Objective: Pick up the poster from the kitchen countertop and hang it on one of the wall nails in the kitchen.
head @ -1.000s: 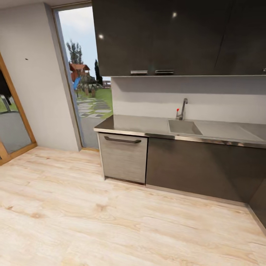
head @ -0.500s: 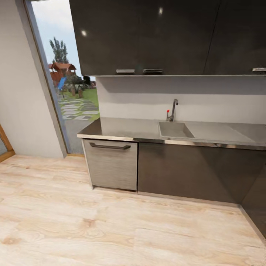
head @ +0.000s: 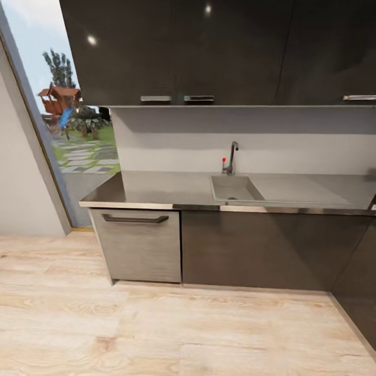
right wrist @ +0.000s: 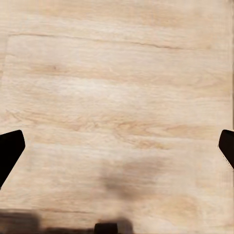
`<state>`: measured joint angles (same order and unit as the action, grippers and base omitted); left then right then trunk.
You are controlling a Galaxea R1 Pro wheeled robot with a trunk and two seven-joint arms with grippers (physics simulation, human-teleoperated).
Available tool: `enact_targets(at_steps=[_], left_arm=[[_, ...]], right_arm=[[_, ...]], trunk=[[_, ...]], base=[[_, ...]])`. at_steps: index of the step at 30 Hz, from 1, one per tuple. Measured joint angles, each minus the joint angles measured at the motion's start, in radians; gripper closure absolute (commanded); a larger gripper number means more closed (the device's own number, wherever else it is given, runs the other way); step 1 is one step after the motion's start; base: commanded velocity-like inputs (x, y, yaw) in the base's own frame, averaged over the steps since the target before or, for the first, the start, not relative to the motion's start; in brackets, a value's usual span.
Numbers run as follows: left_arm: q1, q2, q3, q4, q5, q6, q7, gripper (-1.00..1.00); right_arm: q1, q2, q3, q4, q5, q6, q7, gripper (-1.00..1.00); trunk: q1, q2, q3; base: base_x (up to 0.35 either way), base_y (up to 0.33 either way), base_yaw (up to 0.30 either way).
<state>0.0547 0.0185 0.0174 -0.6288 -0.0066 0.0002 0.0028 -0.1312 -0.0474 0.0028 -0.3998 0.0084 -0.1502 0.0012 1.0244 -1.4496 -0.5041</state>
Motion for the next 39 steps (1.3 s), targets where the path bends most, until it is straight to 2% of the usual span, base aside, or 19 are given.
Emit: enact_targets(at_steps=[9, 31, 39], left_arm=[[0.0, 0.005, 0.0, 0.0, 0.001, 0.0, 0.0, -1.0], [0.0, 0.006, -0.001, 0.02, 0.001, 0.0, 0.0, -1.0], [0.0, 0.006, 0.0, 0.021, 0.001, 0.0, 0.0, -1.0]], right_arm=[[0.0, 0.0, 0.0, 0.0, 0.0, 0.0, 0.0, -1.0], [0.0, 0.0, 0.0, 0.0, 0.0, 0.0, 0.0, -1.0], [0.0, 0.0, 0.0, 0.0, 0.0, 0.0, 0.001, -1.0]], trunk=[[0.0, 0.0, 0.0], [0.001, 0.0, 0.0], [0.0, 0.0, 0.0]], base=[[0.302, 0.0, -0.287], [0.023, 0.0, -0.296], [0.26, 0.042, -0.145]])
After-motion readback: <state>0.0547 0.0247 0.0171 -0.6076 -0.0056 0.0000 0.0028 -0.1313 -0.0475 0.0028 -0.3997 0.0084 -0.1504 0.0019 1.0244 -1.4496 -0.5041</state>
